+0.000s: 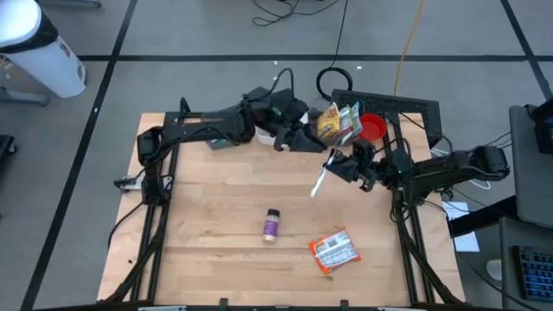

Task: Pick & Place Food Item
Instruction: Put the blue patterned spoon into the left black bin

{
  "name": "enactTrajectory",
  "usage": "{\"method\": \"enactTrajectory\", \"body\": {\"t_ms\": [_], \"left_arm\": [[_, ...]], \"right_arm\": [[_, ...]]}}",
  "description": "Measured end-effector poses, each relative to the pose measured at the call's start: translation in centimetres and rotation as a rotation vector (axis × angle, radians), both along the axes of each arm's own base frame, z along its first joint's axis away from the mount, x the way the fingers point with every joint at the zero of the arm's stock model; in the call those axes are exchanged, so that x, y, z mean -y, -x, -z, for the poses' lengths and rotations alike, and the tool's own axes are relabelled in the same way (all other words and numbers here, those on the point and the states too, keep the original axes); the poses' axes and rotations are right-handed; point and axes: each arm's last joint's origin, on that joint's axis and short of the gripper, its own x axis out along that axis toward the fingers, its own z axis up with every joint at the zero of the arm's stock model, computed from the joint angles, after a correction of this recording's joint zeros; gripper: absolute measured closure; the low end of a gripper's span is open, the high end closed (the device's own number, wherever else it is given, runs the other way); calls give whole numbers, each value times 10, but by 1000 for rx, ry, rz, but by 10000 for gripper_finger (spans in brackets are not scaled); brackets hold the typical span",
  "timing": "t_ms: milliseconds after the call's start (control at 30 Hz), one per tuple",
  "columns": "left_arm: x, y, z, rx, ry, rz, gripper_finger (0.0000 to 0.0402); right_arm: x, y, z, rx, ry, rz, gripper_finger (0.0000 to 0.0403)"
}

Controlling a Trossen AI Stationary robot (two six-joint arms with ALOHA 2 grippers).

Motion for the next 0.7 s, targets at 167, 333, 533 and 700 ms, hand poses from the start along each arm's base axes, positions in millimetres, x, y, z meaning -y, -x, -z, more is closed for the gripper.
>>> {"method": "enactTrajectory", "body": {"t_ms": [167, 333, 533, 700], "left_arm": [[5, -2, -14, -84, -111, -4, 231], [5, 8, -21, -334, -335, -222, 231], [9, 26, -37, -574, -666, -608, 231], [18, 28, -60, -471, -722, -636, 231]], "right_arm": [[14, 9, -4, -67, -42, 107, 384], [24, 18, -9, -93, -83, 171, 384], [34, 21, -1, -197, -184, 323, 384], [44, 18, 11, -295, -314, 467, 384]]}}
